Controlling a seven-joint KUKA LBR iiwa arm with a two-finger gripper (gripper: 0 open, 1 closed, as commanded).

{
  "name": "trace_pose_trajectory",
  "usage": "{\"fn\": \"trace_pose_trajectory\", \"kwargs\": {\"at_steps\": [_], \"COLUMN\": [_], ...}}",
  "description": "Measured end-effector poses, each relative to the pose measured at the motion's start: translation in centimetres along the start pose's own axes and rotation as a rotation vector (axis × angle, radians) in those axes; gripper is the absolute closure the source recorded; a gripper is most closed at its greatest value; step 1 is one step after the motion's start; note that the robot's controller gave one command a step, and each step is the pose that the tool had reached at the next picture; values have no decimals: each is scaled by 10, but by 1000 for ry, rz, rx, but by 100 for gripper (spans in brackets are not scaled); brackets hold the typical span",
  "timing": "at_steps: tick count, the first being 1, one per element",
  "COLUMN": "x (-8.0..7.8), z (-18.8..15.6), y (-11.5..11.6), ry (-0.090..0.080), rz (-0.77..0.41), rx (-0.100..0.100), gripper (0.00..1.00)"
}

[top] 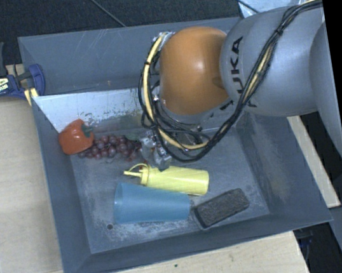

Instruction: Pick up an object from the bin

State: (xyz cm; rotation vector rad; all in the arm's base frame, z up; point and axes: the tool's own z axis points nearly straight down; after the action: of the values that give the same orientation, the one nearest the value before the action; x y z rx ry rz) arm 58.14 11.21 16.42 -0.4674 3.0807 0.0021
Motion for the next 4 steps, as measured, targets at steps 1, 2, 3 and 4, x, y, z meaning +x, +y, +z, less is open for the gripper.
{"fn": "trace_pose_trajectory", "kwargs": {"at_steps": [1, 2, 3, 4], "x": [-1, 0, -5, 6], "z": [6, -34, 7, 12], "y": [1, 32, 22, 22], "ry": [1, -2, -1, 1], "rz": [162, 20, 397, 554], "rx": [1, 1, 1, 1], "gripper": [100, 100, 100, 100]}}
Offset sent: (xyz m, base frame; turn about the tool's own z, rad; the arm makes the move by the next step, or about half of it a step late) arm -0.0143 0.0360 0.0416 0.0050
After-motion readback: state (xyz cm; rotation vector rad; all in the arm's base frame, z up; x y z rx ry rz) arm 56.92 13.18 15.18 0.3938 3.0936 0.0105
